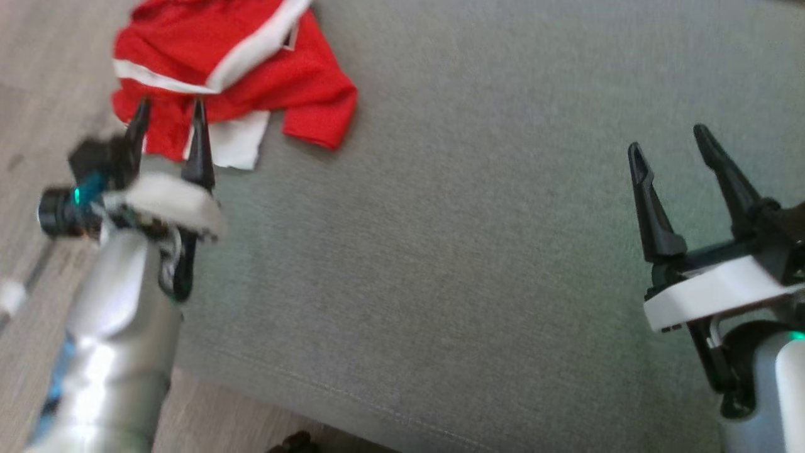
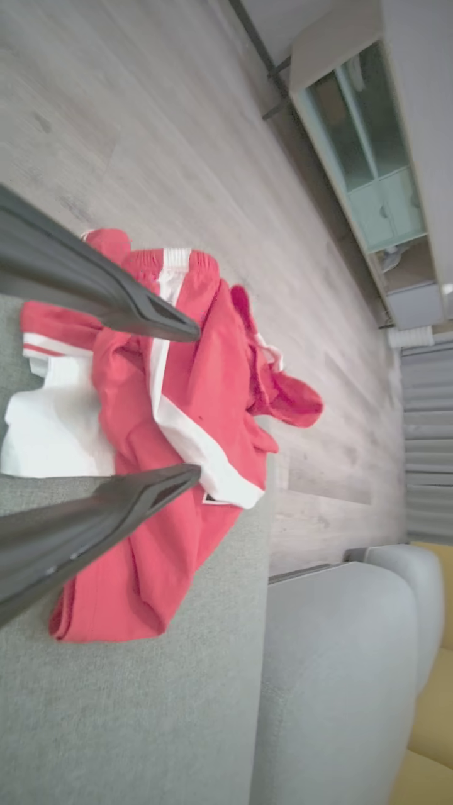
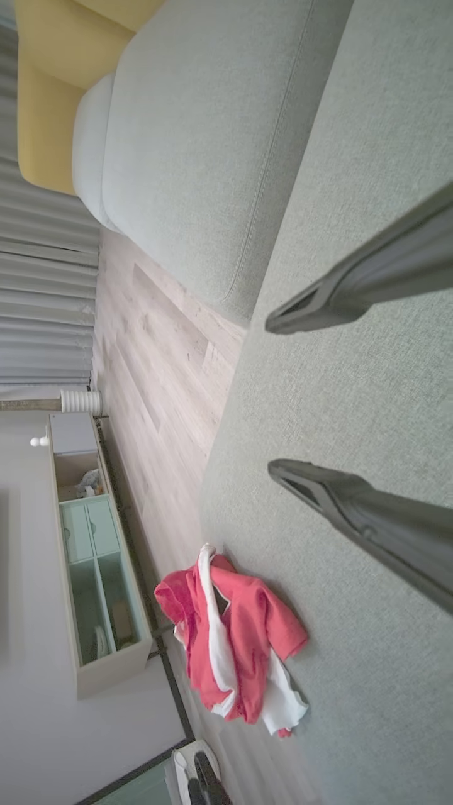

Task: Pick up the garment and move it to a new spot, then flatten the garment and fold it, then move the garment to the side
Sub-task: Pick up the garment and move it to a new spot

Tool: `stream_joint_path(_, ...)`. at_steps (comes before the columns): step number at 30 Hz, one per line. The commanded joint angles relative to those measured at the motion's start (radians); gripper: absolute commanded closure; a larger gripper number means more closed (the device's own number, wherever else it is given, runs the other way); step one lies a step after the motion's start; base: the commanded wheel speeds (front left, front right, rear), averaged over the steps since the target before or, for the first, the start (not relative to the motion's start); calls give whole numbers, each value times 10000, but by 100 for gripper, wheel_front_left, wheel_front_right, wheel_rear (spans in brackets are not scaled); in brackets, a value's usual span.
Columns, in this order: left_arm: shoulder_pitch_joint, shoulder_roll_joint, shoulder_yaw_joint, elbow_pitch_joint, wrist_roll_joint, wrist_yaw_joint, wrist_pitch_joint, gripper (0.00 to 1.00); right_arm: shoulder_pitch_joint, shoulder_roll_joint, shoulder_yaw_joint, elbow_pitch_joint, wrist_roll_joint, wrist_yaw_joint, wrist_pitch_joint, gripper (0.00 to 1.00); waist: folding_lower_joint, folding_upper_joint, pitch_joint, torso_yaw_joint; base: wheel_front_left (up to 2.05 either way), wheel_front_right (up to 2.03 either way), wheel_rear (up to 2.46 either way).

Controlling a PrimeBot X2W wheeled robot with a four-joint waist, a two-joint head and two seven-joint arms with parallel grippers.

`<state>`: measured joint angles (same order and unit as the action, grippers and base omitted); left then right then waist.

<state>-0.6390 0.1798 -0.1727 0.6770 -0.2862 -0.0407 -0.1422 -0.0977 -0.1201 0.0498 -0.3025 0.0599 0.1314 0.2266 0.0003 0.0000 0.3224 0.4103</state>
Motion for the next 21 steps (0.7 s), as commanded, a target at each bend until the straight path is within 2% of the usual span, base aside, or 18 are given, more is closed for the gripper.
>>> stream_joint_path(1,-711,486,214,288,-124,-135,274,0,-325,-165,217,-496,-21,-7,107,0,-3,0,725,-421,0,0,0)
stream_joint_path(7,-2474,857,-5,2436,-249,-584,1178,0,-617,-373,310,-672,116,-7,269,0,-3,0,1313,-863,0,0,0)
stream_joint_path(15,-3827,1384,-124,4237,-516,-804,2188,0,-784,-455,260,-760,195,-7,321,0,-3,0,1766,-1292,0,0,0)
stream_joint_path(16,-3954,1436,-130,4356,-558,-819,2231,29,-801,-464,248,-767,203,-7,324,0,-3,0,1811,-1321,0,0,0)
stream_joint_path(17,-4059,1465,-138,4458,-609,-834,2247,100,-812,-478,234,-764,206,-7,315,0,-3,0,1832,-1337,0,0,0)
stream_joint_path(21,-4238,1600,-183,4600,-678,-860,1946,100,-803,-469,169,-693,213,-7,253,0,-3,0,1736,-1389,0,0,0)
